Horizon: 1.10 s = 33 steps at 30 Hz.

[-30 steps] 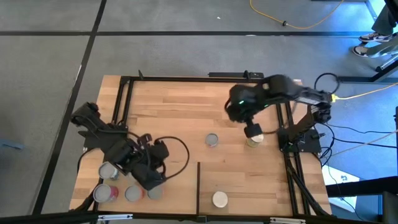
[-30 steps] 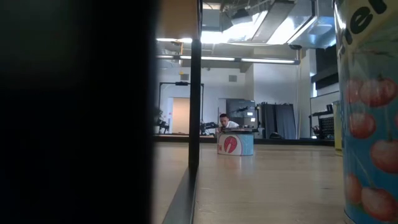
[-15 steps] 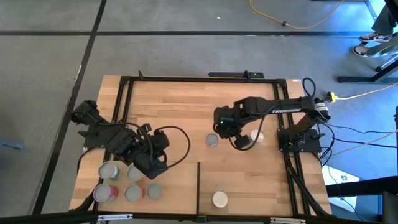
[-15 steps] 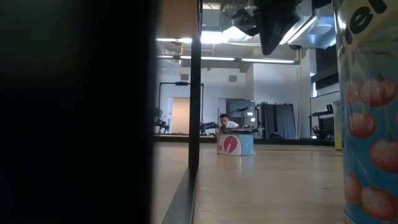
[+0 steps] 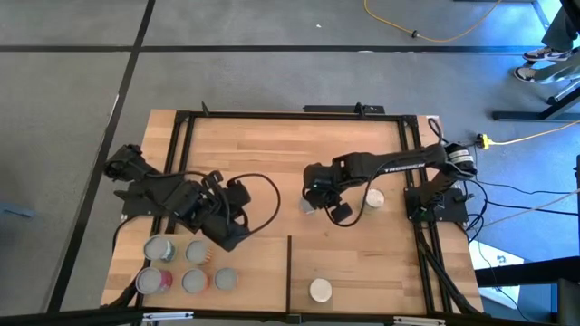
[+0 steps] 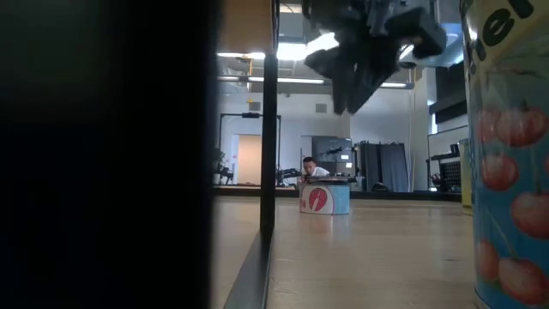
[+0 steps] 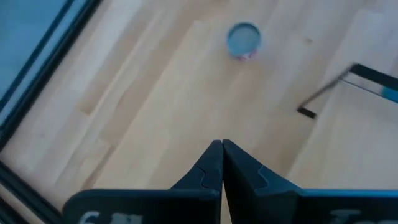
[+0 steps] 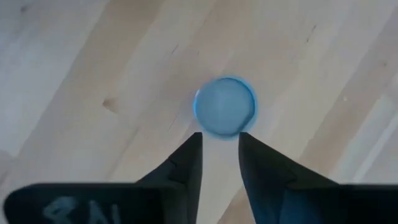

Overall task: Pick and place cans onto a shelf
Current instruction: Put the canned tuna on the shelf

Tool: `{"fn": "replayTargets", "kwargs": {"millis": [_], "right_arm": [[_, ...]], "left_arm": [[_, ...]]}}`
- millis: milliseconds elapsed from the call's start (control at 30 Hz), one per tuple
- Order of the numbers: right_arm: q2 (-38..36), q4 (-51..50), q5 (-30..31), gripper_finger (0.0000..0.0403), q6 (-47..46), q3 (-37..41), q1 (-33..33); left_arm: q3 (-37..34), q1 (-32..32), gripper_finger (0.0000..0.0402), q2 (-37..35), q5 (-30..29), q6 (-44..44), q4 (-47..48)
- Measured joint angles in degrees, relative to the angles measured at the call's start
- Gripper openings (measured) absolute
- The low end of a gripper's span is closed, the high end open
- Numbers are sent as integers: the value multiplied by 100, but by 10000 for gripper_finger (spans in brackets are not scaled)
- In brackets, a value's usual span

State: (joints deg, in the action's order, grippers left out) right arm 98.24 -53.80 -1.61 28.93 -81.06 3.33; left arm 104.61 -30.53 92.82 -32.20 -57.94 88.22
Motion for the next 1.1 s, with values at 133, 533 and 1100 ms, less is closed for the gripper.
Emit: {"fn": "replayTargets", "kwargs": {"millis": [133, 533, 1100], "right_arm": [[80, 545, 0, 107, 41, 395, -2], [350, 1555, 0, 107, 911, 1230, 107], [545, 2570, 0, 107, 1036, 1856, 109]], "left_arm": [[-41, 211, 0, 2, -29, -24, 3], [-50, 483, 0, 2, -149, 304, 61], [-52, 503, 0, 2, -123, 300, 114]]}}
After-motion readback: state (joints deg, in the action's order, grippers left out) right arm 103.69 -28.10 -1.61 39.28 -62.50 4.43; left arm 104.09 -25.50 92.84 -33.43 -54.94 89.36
